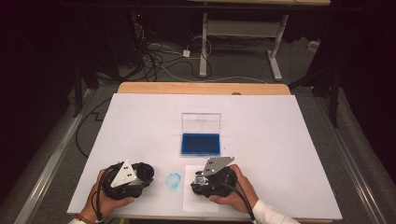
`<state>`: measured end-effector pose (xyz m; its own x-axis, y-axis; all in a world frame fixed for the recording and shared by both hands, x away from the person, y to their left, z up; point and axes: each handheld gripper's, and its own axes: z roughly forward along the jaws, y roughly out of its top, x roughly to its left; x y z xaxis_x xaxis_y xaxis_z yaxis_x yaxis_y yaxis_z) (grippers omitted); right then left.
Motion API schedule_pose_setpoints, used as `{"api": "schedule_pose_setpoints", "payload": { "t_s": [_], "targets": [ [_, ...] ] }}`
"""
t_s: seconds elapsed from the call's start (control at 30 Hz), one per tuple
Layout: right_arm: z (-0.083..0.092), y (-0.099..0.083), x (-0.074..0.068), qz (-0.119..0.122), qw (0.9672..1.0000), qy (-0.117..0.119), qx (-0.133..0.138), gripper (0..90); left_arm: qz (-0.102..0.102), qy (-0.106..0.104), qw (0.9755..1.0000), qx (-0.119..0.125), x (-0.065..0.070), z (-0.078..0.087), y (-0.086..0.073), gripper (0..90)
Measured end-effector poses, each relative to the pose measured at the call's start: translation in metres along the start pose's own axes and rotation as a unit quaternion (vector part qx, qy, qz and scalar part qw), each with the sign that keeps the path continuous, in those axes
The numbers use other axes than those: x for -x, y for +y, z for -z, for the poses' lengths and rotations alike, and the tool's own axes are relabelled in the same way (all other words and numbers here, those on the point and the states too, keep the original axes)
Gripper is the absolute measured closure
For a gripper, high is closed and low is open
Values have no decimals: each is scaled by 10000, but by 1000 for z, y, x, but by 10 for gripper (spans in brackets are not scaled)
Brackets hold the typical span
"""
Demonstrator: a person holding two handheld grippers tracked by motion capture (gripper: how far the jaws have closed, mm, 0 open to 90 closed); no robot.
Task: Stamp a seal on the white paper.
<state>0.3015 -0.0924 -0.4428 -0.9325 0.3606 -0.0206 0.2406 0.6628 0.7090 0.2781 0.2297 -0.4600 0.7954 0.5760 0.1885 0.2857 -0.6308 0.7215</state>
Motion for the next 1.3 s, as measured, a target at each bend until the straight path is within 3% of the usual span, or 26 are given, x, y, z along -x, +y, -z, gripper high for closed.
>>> {"api": "schedule_pose_setpoints", "payload": {
  "t_s": [0.23, 0.7, 0.9, 1.13, 1.3],
  "targets": [
    [2, -6, 3, -94, 9999, 70, 88, 570, -12, -22, 10000, -47, 1, -2, 1, 365],
    [1, -6, 1, -59, 10000, 36, 71, 571, -52, -47, 9999, -72, 3, -3, 1, 365],
    [1, -7, 5, -38, 9999, 126, 65, 571, -53, -49, 9999, -74, 3, -3, 1, 365],
    [0, -5, 1, -10, 10000, 29, 25, 571, -40, -47, 10000, -76, 3, -4, 1, 365],
    [1, -8, 5, -23, 9999, 131, 90, 570, -52, -58, 9999, -85, 4, -4, 2, 365]
  ]
}}
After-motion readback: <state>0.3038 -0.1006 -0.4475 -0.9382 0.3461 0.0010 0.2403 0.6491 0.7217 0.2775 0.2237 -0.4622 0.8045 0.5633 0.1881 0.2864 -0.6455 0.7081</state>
